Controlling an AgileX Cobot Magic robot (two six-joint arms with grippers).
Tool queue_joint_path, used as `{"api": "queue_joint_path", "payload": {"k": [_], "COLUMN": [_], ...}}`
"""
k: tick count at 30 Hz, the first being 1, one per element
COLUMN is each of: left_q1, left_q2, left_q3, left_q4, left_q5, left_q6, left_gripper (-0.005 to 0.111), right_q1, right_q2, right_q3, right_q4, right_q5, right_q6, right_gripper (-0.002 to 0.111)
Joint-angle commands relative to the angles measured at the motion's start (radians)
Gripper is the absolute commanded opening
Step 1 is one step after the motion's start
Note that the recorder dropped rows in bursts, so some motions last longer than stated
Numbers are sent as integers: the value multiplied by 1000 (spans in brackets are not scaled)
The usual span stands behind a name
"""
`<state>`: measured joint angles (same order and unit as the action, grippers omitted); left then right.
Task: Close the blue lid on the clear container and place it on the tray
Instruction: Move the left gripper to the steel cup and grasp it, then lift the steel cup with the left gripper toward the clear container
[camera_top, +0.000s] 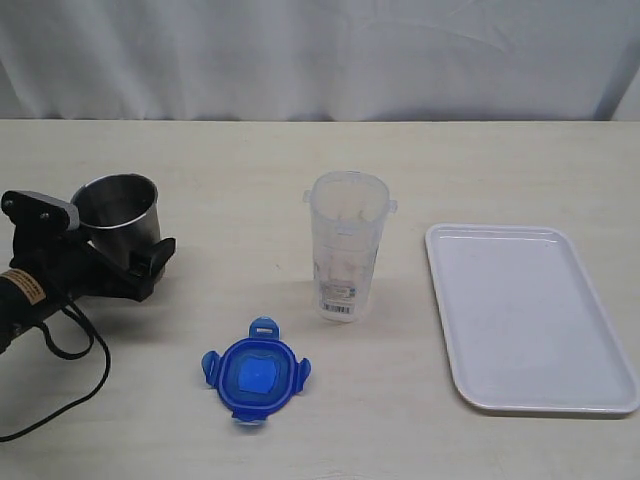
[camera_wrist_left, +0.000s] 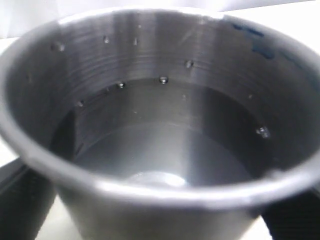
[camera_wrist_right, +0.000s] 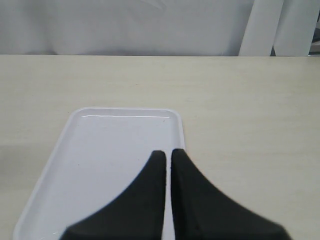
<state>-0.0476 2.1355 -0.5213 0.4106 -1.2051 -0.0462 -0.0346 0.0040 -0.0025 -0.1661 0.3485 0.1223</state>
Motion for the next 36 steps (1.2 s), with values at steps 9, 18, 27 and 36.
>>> {"api": "queue_joint_path", "payload": {"k": [9,18,27,36], "left_q1": [5,5,1,1], "left_q2": [3,3,3,-6], "left_q3": [-4,-4,-4,-4], "left_q4": [7,24,20,114], "left_q5": [-16,-16,-16,-16], "left_q6": [-7,-9,-9,-10], "left_gripper": [105,105,53,0], "right_q1": [2,2,2,2], "right_q2": [-4,-4,-4,-4], "right_q3": [3,3,3,3], "right_q4": [5,5,5,5], "right_q5": [2,2,2,2], "right_q6": [-3,-3,-3,-3], "right_gripper": [5,5,5,5]}}
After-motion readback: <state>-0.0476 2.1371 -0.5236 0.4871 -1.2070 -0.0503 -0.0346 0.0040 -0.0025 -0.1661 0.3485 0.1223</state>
